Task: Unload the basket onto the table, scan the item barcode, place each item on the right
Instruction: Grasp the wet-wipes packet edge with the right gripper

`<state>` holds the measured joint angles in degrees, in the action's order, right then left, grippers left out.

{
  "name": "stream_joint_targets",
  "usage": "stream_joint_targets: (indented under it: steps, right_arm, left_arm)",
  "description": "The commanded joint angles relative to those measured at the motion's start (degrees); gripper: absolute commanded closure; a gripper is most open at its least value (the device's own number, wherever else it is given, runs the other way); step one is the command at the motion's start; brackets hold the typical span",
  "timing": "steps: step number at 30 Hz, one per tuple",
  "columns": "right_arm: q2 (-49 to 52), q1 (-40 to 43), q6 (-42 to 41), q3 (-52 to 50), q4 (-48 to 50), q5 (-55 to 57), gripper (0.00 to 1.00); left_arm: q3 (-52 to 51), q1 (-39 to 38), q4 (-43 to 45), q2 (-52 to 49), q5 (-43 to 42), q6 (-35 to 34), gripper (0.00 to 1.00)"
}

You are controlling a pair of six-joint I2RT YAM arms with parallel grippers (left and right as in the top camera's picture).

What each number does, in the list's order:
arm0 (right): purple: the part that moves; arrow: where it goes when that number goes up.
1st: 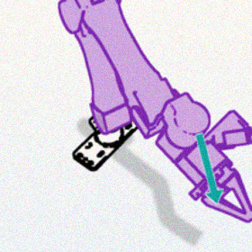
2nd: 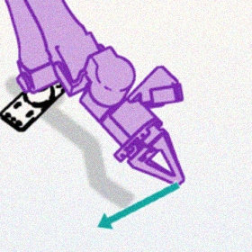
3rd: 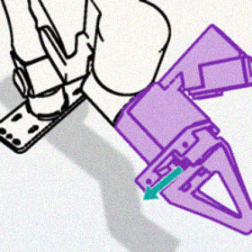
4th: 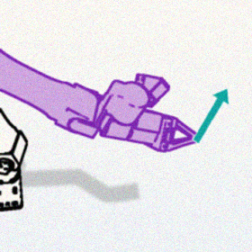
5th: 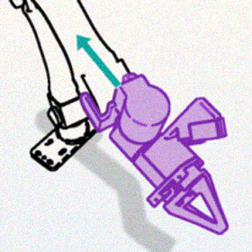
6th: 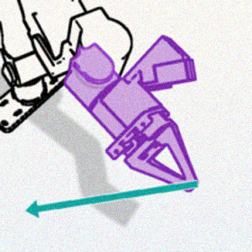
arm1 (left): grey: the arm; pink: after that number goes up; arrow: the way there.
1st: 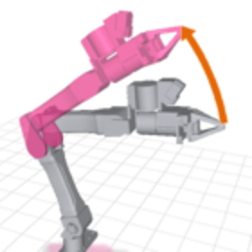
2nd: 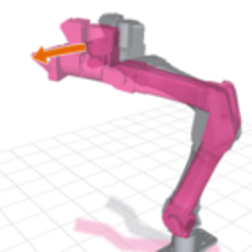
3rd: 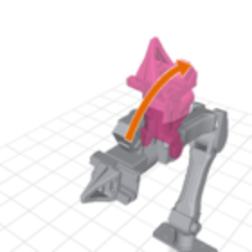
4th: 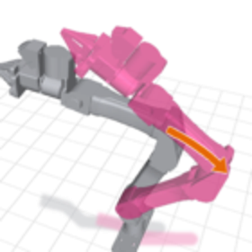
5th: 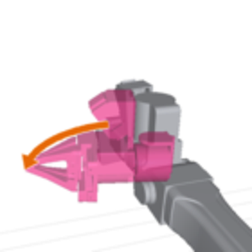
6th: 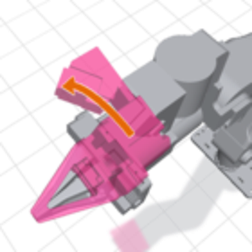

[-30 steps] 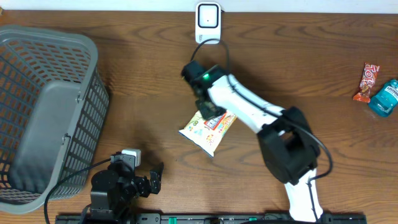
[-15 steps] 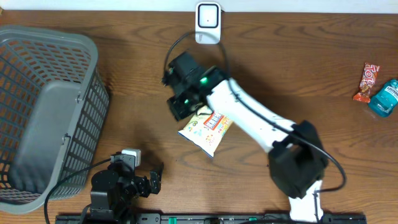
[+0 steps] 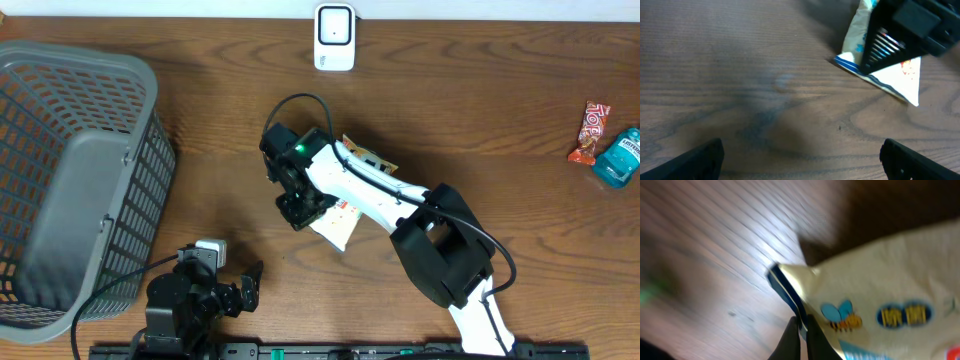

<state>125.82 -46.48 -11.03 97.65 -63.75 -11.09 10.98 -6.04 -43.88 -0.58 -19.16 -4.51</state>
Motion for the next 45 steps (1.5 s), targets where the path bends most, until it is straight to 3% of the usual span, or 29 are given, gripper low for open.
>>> stream_joint_targets:
  steps: [1, 15, 17, 18, 21, 26, 31, 40, 45]
  right_arm:
    - [-0.3, 0.2, 0.3, -0.1, -3.5, 9.3, 0.99]
    - [-7.1, 0.8, 1.0, 2.5, -4.7, 2.0, 0.99]
    - [-8.6, 1.0, -1.2, 2.6, -4.1, 3.2, 0.99]
    - [-9.2, 1.3, -7.5, 2.6, -2.6, 7.6, 0.96]
    - [-8.4, 1.1, -15.6, 1.7, 3.4, 16.7, 0.9]
    - [-4.6, 0.0, -14.2, -0.7, 11.7, 13.2, 0.88]
    - [-0.1, -0.9, -13.7, -0.8, 10.3, 9.9, 0.98]
    - [0.9, -0.7, -13.8, -0.8, -2.1, 18.1, 0.99]
    - [0.2, -0.4, -13.0, -0.2, -4.2, 18.9, 0.99]
  left_arm:
    - [-0.2, 0.2, -2.5, 0.3, -0.2, 0.1, 0.0]
    - [-0.2, 0.2, -2.5, 0.3, -0.3, 0.1, 0.0]
    - [-0.2, 0.2, -2.5, 0.3, -0.2, 0.1, 0.0]
    - [-0.2, 0.2, -2.5, 0.3, -0.2, 0.1, 0.0]
    - [-0.2, 0.2, -2.5, 0.3, -0.2, 0.1, 0.0]
    - [-0.2, 0.2, -2.5, 0.3, -0.2, 0.1, 0.0]
    - [-0.2, 0.2, -2.5, 0.3, -0.2, 0.1, 0.0]
    - [-0.2, 0.2, -2.5, 0.3, -0.2, 0.1, 0.0]
    - [-0.2, 0.2, -2.5, 0.3, -0.2, 0.1, 0.0]
